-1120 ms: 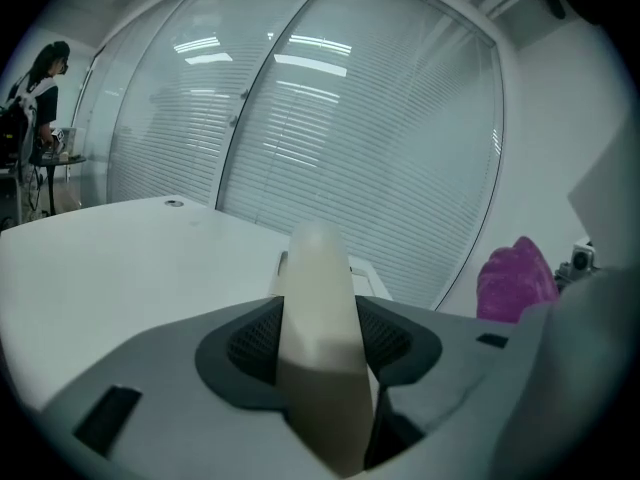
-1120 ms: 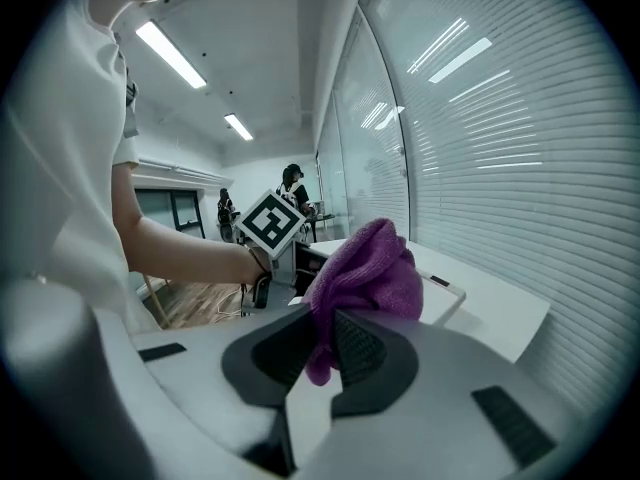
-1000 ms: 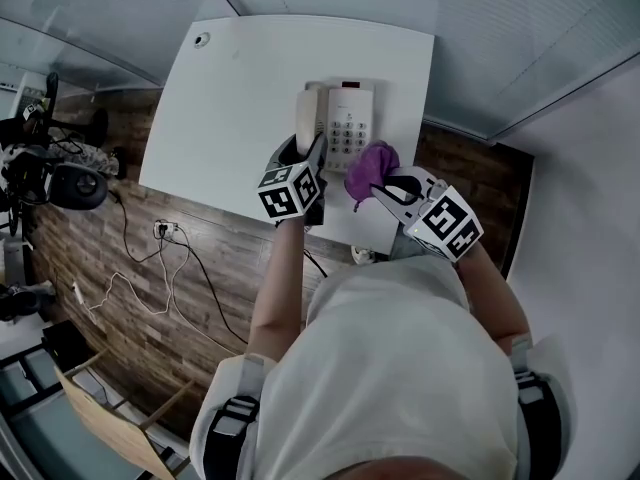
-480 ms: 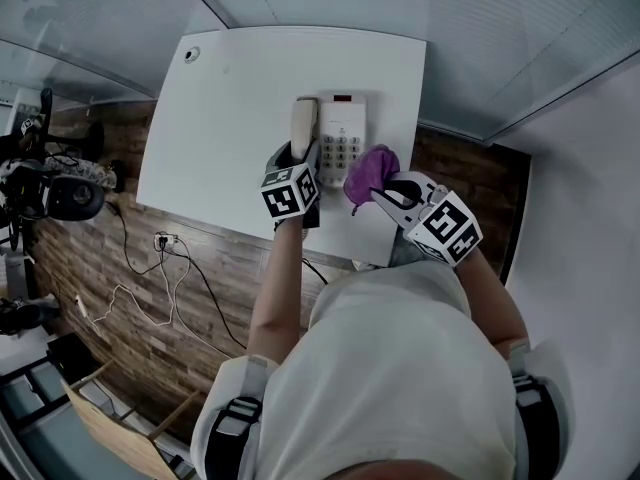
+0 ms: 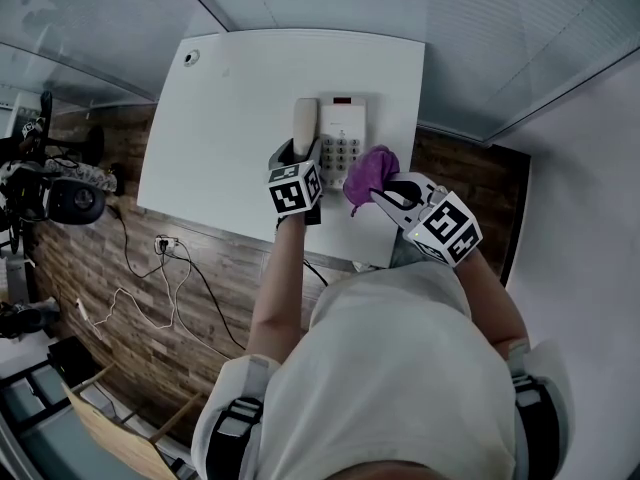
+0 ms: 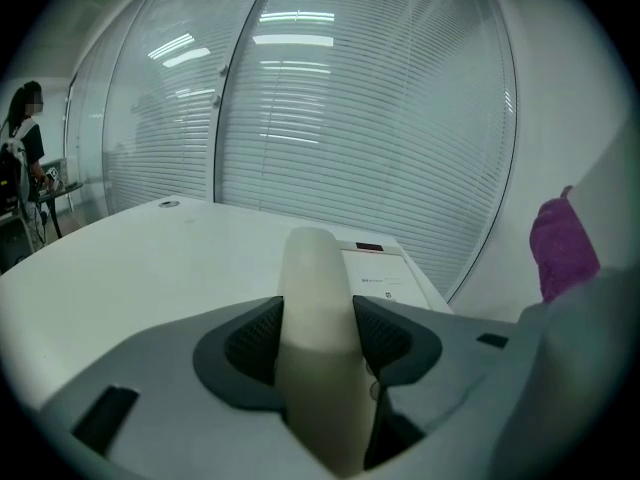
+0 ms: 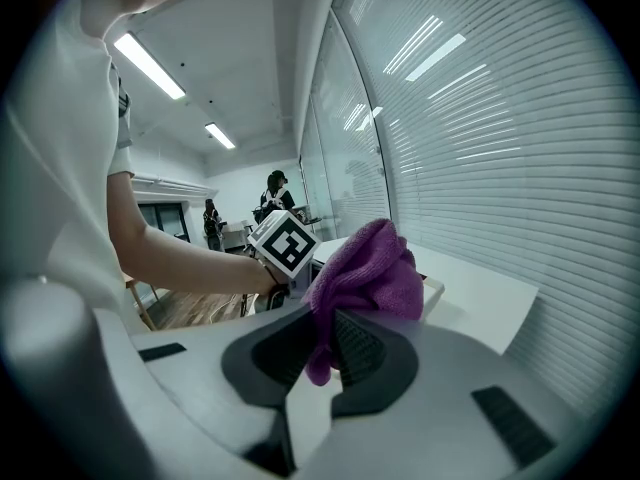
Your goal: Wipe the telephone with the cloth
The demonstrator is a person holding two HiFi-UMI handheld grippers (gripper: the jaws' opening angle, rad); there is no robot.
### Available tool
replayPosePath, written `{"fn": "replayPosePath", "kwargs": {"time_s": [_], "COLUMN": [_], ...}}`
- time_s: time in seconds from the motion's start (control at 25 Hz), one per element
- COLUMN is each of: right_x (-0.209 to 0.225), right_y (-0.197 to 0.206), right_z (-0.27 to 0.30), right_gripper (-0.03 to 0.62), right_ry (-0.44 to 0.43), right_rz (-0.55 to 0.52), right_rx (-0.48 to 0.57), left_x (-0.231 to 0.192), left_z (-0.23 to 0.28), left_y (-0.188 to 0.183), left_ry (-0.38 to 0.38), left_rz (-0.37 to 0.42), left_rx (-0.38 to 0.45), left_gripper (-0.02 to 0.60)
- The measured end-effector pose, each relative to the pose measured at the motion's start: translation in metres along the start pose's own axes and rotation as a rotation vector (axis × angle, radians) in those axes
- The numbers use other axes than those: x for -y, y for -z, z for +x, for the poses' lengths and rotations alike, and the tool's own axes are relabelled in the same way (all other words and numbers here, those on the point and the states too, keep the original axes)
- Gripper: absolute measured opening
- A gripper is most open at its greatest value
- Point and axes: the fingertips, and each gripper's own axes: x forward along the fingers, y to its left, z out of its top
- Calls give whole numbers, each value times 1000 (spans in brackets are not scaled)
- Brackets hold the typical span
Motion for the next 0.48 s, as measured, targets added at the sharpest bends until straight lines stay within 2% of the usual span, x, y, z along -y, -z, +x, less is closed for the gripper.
{"fn": "replayPosePath", "kwargs": {"time_s": [0.48], "right_x": [-17], "right_y": [-3], "right_z": [4], "right_gripper": [46], "right_ry": [30], "right_rz": [-17], "right_rx": [6], "left_x": [4], "left_z": [-48], "left_y": [-4], "left_ry": [23], "left_rz": [-96], "left_rx": [90], "left_gripper": [223]}}
